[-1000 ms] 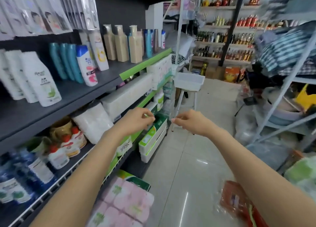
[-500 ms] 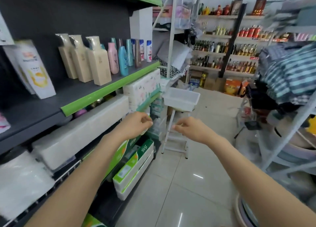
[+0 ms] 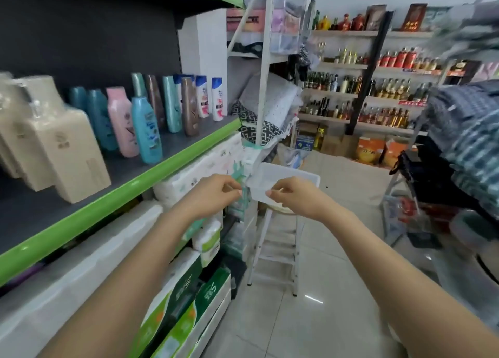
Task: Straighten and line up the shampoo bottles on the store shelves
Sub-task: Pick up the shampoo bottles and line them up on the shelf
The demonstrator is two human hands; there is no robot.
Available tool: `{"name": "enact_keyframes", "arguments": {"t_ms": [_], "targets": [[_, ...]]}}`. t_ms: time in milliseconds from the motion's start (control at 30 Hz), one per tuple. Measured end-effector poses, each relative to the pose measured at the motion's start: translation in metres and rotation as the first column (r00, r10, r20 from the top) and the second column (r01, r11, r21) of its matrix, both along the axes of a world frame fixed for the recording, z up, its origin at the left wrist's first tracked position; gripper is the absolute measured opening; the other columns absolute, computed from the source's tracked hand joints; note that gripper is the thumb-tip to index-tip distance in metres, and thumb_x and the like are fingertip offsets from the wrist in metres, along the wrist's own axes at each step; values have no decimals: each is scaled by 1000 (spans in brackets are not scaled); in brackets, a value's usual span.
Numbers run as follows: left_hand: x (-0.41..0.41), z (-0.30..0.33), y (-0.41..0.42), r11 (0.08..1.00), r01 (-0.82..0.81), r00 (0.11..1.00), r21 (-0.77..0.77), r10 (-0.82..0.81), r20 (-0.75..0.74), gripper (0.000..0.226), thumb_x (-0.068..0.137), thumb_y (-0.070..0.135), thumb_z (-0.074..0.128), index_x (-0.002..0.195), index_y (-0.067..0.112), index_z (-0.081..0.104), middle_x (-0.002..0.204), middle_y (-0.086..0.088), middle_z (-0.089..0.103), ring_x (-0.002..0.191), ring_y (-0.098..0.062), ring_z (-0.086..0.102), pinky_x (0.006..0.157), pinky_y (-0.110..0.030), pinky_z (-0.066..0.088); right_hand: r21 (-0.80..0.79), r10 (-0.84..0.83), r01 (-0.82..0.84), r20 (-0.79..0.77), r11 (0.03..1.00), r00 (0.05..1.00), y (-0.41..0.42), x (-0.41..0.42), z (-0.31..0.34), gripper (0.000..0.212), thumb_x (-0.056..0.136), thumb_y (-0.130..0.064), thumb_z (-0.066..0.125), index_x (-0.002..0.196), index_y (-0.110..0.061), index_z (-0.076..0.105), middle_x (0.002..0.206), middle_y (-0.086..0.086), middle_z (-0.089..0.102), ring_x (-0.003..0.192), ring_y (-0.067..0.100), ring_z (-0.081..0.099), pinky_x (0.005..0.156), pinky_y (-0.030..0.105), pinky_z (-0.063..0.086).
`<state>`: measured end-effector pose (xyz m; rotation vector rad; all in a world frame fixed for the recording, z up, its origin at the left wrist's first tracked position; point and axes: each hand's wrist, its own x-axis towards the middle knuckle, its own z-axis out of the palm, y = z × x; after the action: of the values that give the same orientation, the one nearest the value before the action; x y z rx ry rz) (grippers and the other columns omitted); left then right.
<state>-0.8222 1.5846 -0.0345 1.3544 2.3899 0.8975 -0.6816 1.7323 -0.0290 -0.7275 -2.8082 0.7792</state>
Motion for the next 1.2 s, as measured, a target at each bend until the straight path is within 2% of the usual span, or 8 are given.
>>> {"name": "enact_keyframes", "arguments": {"t_ms": [167, 300, 567, 800, 867, 1000, 1100, 1200], "targets": [[-51, 4, 66, 1000, -12, 1000, 26, 11, 4, 15, 91, 28, 55, 102, 22, 63, 95, -1, 67, 87, -18, 65, 71, -30, 49, -1, 52, -52, -6, 999, 999, 70, -54, -3, 37, 97, -40, 47, 111, -11, 65, 103, 7, 67, 84, 15, 54, 73, 25, 38], [-95, 7, 122, 995, -85, 996, 43, 85, -4, 14, 92, 26, 54, 101, 22, 63, 93, 0, 66, 84, -15, 65, 57, -24, 45, -10, 110, -110, -23, 994, 994, 138, -108, -2, 37, 96, -40, 48, 113, -11, 63, 109, 10, 66, 95, 21, 61, 74, 25, 39], [-168, 17, 225, 950, -304, 952, 71, 306, -19, 14, 90, 27, 56, 100, 22, 66, 99, 0, 70, 83, -13, 67, 85, -33, 48, -7, 300, -300, -19, 954, 954, 265, -218, 14, 36, 95, -43, 49, 113, -15, 64, 113, 7, 65, 96, 21, 64, 80, 30, 45], [-226, 26, 256, 871, -454, 889, 187, 458, 22, 10, 89, 26, 58, 96, 27, 66, 90, 11, 68, 87, -4, 64, 84, -26, 48, -12, 430, -434, -105, 901, 897, 313, -312, 21, 32, 95, -38, 50, 112, -15, 64, 105, 6, 68, 93, 24, 65, 82, 34, 50], [-246, 26, 259, 838, -498, 862, 224, 506, 22, 9, 89, 23, 58, 94, 27, 65, 91, 8, 69, 88, -8, 65, 84, -26, 48, -23, 467, -475, -147, 880, 872, 318, -341, 21, 29, 95, -35, 52, 109, -15, 66, 100, 5, 67, 92, 22, 63, 74, 29, 46], [-283, 24, 277, 796, -538, 826, 278, 563, -13, 15, 90, 19, 58, 101, 22, 67, 96, 6, 68, 92, -8, 62, 85, -24, 46, -21, 500, -515, -212, 857, 840, 325, -397, 22, 24, 94, -33, 52, 81, -16, 63, 81, 4, 64, 82, 26, 60, 59, 23, 37], [-308, 22, 297, 785, -547, 815, 293, 579, -29, 24, 89, 18, 58, 112, 16, 64, 109, 3, 67, 97, -8, 60, 89, -22, 45, 20, 489, -499, -227, 867, 842, 333, -434, 25, 29, 94, -30, 52, 86, -7, 66, 88, 15, 68, 87, 31, 61, 64, 29, 37], [-327, 25, 311, 744, -585, 783, 323, 622, -13, 34, 88, 17, 58, 123, 13, 56, 117, 0, 61, 99, -11, 59, 88, -19, 42, 37, 486, -491, -233, 870, 843, 346, -464, 32, 23, 94, -29, 52, 92, -12, 66, 95, 9, 69, 92, 28, 64, 71, 28, 41]]}}
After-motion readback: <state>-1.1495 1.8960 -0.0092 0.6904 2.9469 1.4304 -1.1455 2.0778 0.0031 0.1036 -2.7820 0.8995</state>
